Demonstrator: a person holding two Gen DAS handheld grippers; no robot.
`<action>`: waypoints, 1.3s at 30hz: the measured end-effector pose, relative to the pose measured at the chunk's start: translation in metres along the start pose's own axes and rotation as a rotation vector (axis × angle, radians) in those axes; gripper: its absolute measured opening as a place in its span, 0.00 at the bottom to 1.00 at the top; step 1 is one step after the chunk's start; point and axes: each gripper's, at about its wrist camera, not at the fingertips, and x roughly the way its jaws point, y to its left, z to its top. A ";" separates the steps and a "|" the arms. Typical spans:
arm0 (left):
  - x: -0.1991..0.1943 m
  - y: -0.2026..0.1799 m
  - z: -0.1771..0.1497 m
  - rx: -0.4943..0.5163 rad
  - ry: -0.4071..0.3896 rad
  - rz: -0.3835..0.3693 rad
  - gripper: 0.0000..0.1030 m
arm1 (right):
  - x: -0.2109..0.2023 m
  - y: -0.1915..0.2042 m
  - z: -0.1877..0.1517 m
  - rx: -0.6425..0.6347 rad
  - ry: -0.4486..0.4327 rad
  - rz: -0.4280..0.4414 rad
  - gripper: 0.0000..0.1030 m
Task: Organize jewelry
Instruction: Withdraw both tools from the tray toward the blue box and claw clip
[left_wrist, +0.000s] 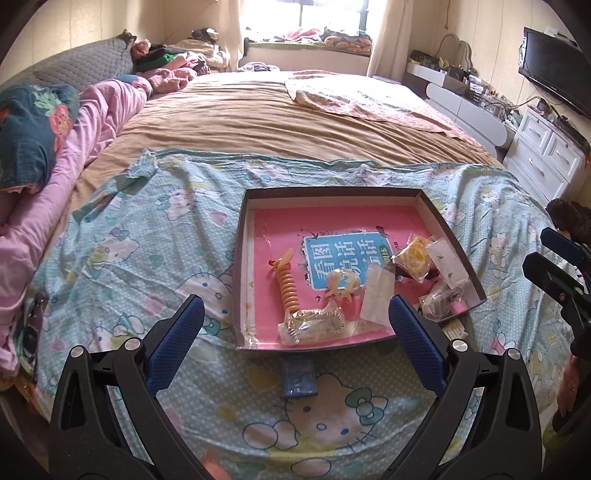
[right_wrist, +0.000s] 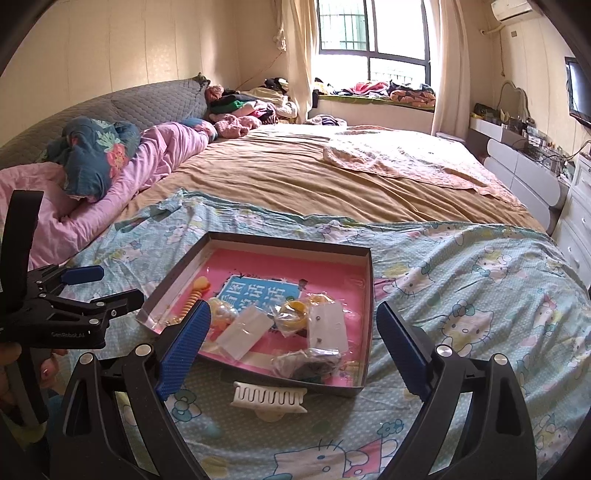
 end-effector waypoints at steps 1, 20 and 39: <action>-0.002 0.001 -0.001 0.000 -0.003 0.001 0.91 | -0.002 0.003 0.000 -0.004 -0.003 0.001 0.88; -0.018 0.025 -0.042 -0.027 0.011 0.024 0.91 | -0.014 0.038 -0.030 -0.037 0.050 0.011 0.88; 0.016 0.023 -0.069 0.003 0.106 0.035 0.91 | 0.034 0.030 -0.078 0.026 0.192 0.001 0.88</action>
